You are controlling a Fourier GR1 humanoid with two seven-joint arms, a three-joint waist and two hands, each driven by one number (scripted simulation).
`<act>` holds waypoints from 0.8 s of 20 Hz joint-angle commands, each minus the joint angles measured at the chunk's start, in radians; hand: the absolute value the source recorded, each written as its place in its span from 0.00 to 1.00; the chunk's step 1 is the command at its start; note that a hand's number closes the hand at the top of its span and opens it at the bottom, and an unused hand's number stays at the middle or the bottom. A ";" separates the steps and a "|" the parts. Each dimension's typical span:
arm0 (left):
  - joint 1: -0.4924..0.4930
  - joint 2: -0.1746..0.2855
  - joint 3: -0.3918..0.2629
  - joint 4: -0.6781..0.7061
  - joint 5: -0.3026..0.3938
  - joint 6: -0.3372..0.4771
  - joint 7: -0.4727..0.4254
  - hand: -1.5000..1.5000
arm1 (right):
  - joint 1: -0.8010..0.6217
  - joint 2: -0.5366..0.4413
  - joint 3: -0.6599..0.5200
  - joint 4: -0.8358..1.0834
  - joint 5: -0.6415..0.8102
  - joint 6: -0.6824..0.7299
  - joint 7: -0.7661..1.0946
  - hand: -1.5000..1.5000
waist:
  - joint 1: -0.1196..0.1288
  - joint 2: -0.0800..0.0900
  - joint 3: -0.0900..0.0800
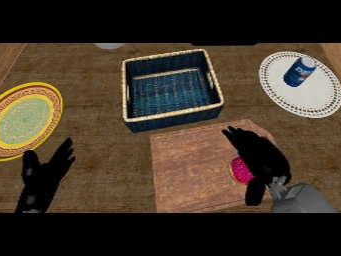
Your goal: Pick the cupcake from the cutting board and place it in the basket
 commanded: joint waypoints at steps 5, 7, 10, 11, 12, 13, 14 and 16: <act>0.041 -0.034 0.008 0.015 -0.041 -0.012 -0.001 0.50 | 0.087 -0.013 -0.035 -0.012 0.058 -0.040 -0.112 0.00 | -0.004 0.006 -0.010; 0.023 -0.057 0.003 0.087 -0.062 -0.009 -0.048 0.50 | 0.055 0.058 -0.015 -0.032 0.078 0.008 0.003 0.00 | -0.005 0.006 -0.011; 0.021 -0.041 0.020 0.020 -0.025 -0.036 0.008 0.50 | 0.009 0.003 0.009 0.055 0.132 -0.041 -0.153 1.00 | 0.000 0.007 -0.010; 0.037 -0.027 0.031 0.018 -0.022 -0.040 0.016 0.50 | 0.024 -0.014 0.021 0.102 0.165 -0.101 -0.200 1.00 | 0.001 0.007 -0.010; 0.084 -0.061 0.005 -0.002 -0.054 -0.009 -0.020 0.50 | 0.037 0.001 0.035 0.049 0.173 -0.062 -0.152 1.00 | 0.000 0.006 -0.010; 0.022 -0.005 0.076 0.108 -0.014 -0.074 -0.057 0.50 | 0.036 -0.024 0.019 0.039 0.177 -0.084 -0.184 1.00 | -0.005 0.007 -0.011; 0.016 -0.062 0.014 0.085 -0.067 -0.019 -0.040 0.50 | 0.021 0.001 0.045 0.153 0.230 -0.171 -0.225 1.00 | 0.000 0.009 -0.010; -0.002 -0.043 0.055 0.085 -0.041 -0.044 -0.026 0.50 | 0.012 0.007 0.026 0.140 0.242 -0.138 -0.210 1.00 | -0.002 0.007 -0.010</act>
